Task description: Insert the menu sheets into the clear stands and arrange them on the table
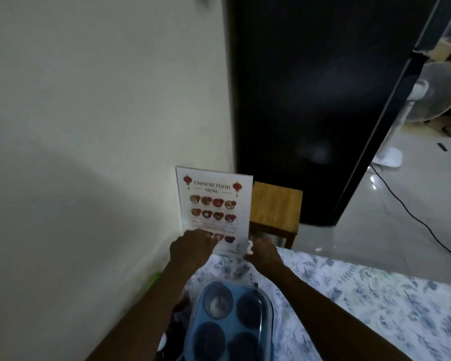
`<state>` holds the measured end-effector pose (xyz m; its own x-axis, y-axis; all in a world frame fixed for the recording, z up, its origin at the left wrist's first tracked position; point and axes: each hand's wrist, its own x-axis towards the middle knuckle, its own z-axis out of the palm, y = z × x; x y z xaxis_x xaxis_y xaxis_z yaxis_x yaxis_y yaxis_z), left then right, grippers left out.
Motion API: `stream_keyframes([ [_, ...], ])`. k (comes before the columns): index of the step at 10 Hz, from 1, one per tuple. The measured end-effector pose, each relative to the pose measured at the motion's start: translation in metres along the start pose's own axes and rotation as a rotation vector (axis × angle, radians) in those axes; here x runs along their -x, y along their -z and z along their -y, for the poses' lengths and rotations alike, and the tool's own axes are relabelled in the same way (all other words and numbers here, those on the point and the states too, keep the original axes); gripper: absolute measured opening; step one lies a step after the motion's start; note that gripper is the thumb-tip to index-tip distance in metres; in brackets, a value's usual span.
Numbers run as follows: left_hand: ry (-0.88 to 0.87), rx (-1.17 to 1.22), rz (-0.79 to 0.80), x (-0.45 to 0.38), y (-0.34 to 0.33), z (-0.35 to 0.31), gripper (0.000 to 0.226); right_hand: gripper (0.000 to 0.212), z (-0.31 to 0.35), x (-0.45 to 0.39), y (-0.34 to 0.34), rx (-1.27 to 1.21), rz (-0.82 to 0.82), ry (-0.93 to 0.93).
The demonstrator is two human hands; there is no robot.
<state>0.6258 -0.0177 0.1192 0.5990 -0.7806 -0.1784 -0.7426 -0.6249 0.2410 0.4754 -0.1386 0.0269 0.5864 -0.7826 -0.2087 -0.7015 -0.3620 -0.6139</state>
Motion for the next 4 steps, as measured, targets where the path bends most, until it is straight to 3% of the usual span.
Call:
stream_keyframes([
  [2,0.042,-0.054,-0.024,0.024,0.008,-0.002,0.066,0.059,-0.009,0.024,0.031,0.141,-0.013,-0.042],
  [4,-0.107,-0.042,-0.104,0.055,0.028,-0.043,0.055,0.066,-0.018,0.064,0.118,0.249,-0.108,-0.088],
])
